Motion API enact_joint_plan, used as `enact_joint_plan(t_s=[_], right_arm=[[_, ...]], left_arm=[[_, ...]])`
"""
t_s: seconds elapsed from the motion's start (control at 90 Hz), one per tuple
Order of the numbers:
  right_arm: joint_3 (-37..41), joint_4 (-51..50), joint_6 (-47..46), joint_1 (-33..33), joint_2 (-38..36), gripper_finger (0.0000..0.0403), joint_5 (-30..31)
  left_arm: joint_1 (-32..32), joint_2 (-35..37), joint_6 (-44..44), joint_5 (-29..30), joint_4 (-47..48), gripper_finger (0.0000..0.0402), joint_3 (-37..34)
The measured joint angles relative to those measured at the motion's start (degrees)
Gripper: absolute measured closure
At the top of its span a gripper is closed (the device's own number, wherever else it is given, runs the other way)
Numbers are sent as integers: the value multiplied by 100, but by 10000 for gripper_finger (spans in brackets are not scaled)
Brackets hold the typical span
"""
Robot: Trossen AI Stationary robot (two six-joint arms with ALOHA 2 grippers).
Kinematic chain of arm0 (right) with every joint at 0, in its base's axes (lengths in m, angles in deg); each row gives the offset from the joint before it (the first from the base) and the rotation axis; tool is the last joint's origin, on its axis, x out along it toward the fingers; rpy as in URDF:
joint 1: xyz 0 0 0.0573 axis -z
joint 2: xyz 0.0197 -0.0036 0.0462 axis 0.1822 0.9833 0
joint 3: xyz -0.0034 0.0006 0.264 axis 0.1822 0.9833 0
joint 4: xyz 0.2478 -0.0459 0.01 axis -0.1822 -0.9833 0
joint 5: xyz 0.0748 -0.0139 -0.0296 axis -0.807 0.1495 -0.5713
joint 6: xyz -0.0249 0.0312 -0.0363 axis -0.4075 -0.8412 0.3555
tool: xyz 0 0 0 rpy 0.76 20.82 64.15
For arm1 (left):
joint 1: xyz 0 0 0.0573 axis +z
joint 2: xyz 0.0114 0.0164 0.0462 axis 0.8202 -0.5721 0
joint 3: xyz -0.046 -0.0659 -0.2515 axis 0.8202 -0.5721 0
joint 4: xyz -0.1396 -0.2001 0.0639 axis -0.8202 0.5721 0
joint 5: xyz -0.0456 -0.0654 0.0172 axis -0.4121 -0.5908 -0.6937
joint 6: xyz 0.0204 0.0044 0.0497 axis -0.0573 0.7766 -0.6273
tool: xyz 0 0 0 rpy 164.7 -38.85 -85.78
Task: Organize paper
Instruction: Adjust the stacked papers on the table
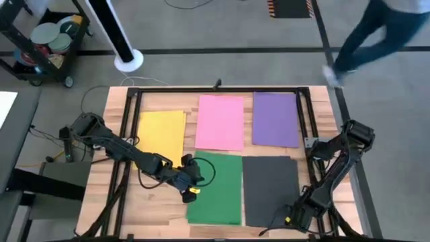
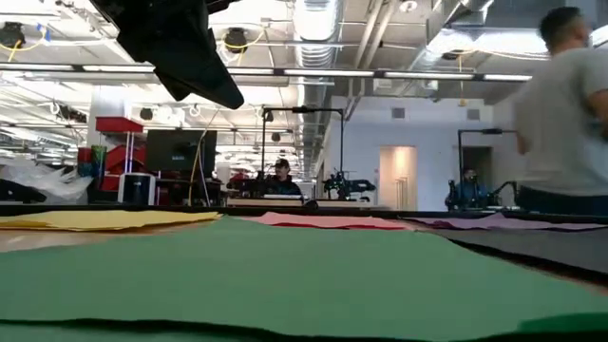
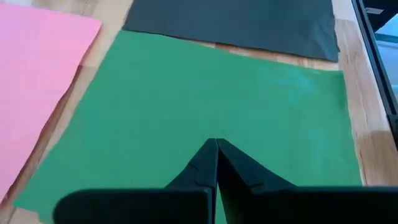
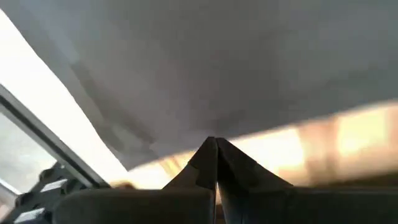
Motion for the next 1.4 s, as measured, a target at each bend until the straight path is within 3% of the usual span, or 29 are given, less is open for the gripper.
enact_joint_plan(t_s=[0.144,0.356,0.556,0.833,1.111,1.4], right_arm=[[-253,-681,-278,-140,-327,403,268],[-307,-724,-641,-177,-794,403,1796],[-307,-388,227,467,-423,403,2438],[-300,-365,1110,999,290,403,2035],[-22,-487,1004,876,432,403,1351],[-9,-894,588,572,290,403,1351]], left_arm=[[0,0,46,35,-5,401,0],[0,0,48,83,-181,401,0],[0,0,2,87,-295,401,0],[0,0,0,-18,-307,402,0],[-18,0,4,-1,-313,401,0],[-26,-49,-211,-49,-590,401,0]])
